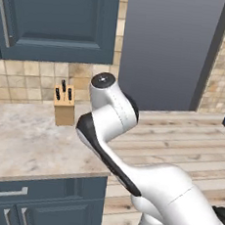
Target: Take the tongs from the drawer on the left and place them on the dining counter next to the tray containing the hot dog.
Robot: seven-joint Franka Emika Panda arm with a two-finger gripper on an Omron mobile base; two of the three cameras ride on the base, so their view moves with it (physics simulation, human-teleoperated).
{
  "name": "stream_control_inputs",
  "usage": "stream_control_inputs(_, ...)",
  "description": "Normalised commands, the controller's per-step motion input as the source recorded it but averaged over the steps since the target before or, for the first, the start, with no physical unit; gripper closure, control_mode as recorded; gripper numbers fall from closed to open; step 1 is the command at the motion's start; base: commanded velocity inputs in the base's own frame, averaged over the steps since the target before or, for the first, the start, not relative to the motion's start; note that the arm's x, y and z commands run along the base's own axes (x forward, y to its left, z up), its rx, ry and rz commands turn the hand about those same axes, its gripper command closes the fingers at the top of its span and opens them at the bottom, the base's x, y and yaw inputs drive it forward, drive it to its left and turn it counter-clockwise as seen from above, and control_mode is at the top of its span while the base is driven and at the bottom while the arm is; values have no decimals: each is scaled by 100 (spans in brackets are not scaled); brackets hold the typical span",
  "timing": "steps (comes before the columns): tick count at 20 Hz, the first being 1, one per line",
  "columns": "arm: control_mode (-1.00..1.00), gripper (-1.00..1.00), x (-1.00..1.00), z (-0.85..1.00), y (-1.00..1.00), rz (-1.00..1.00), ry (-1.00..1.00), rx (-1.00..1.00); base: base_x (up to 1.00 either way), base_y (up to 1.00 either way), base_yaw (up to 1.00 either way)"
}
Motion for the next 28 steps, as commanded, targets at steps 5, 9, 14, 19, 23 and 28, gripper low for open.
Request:
stream_control_inputs(5, -100, -100, -2, -12, 25, 1, -7, -6, 0, 0, 0)
stream_control_inputs(9, -100, -100, -11, -9, 43, 1, -7, -4, 0, 0, 0)
stream_control_inputs(14, -100, -100, -15, -20, 47, 5, -8, -8, 0, 0, 0)
stream_control_inputs(19, -100, -100, -18, -24, 42, 6, -10, -8, 0, 0, 0)
stream_control_inputs(23, -100, -100, -14, -27, 38, 7, -7, -9, 0, 0, 0)
stream_control_inputs(28, -100, -100, -12, -30, 29, 8, 0, -14, 0, 0, 0)
